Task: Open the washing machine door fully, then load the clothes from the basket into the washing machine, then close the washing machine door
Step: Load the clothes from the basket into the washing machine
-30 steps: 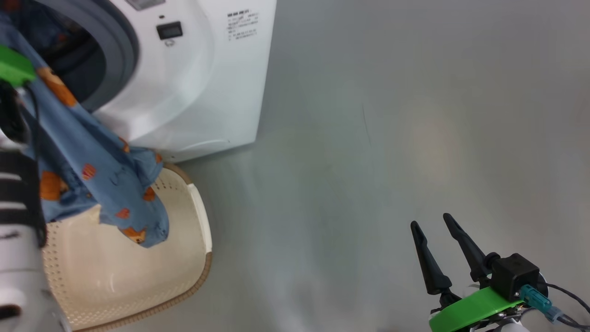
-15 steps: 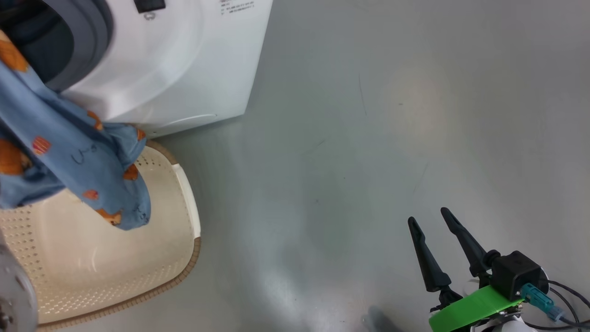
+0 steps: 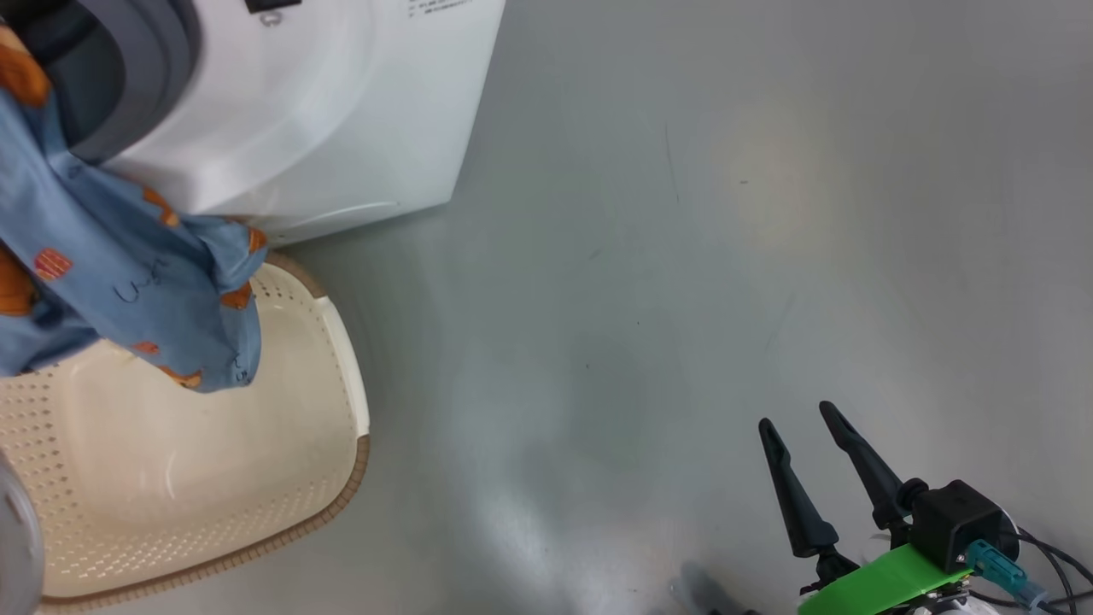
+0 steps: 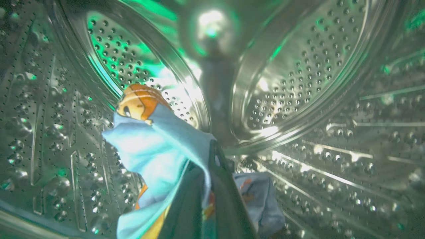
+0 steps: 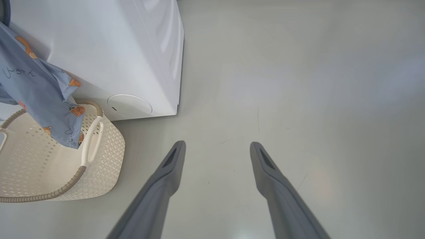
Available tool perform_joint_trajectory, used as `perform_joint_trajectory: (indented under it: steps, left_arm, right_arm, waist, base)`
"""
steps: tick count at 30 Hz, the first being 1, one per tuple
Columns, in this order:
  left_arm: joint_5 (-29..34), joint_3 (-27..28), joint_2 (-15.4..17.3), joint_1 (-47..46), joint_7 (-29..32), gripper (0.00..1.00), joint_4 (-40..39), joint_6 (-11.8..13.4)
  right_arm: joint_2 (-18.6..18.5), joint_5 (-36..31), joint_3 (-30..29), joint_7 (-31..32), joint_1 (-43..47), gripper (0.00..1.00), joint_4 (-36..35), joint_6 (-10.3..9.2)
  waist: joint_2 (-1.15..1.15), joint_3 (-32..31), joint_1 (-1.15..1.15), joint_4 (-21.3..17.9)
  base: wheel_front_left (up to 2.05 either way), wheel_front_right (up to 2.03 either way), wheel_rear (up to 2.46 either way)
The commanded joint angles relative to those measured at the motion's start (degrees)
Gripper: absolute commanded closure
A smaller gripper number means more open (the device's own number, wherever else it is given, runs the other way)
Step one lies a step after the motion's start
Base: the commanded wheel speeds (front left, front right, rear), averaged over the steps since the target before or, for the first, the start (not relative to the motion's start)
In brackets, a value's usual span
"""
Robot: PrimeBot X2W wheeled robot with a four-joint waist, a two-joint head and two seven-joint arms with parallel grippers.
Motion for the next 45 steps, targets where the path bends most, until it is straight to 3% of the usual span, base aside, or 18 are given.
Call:
perform_joint_trajectory:
  steps: [1, 5, 6, 7, 8, 9, 25, 45]
  left_arm:
    - [1.00, -0.46, 2.07, 0.34, -0.28, 1.00, -0.32, -0.14]
    - [1.69, -1.79, 1.74, 0.02, 0.14, 1.00, 3.94, 0.11]
    - [1.61, -1.86, 1.62, -0.15, 0.33, 0.83, 4.71, 0.27]
    - [1.74, -2.12, 1.53, -0.28, 0.60, 0.58, 5.33, 0.45]
    - [1.98, -2.49, 1.50, -0.44, 0.83, 0.16, 5.83, 0.68]
    - [2.19, -2.83, 1.54, -0.54, 0.99, 0.00, 6.25, 0.76]
    - [1.07, -3.73, -1.28, 1.76, 4.54, 0.00, 8.94, 5.83]
    - [-1.82, -4.35, -4.97, 7.88, 0.12, 0.00, 7.22, 2.06]
  right_arm:
    - [-0.66, 0.24, 1.19, -0.28, 1.58, 0.00, -0.73, 0.09]
    - [-0.78, 0.42, 1.55, -0.28, 1.30, 0.00, -0.47, 0.09]
    - [-0.83, 0.45, 1.56, -0.28, 1.17, 0.00, -0.41, 0.09]
    - [-0.87, 0.48, 1.52, -0.28, 1.02, 0.00, -0.34, 0.09]
    - [-0.88, 0.51, 1.48, -0.28, 0.84, 0.00, -0.30, 0.09]
    - [-0.88, 0.54, 1.46, -0.28, 0.67, 0.00, -0.22, 0.09]
    - [-0.69, 0.90, 1.65, -0.28, -1.23, 0.00, 0.47, 0.09]
    - [0.06, 1.27, 0.18, -0.28, -5.88, 0.00, 1.13, 0.09]
  waist:
    - [0.00, -0.70, 0.00, 0.07]
    - [0.00, -1.46, 0.00, 0.10]
    - [0.00, -1.53, 0.00, 0.14]
    - [0.00, -1.52, 0.00, 0.23]
    - [0.00, -1.47, 0.00, 0.30]
    - [0.00, -1.54, 0.00, 0.34]
    - [0.00, -4.86, 0.00, 3.37]
    - [0.00, -7.39, 0.00, 10.03]
  base:
    - [0.00, 0.00, 0.00]
    - [0.00, 0.00, 0.00]
    - [0.00, 0.00, 0.00]
    - [0.00, 0.00, 0.00]
    - [0.00, 0.00, 0.00]
    - [0.00, 0.00, 0.00]
    - [0.00, 0.00, 0.00]
    - [0.00, 0.00, 0.00]
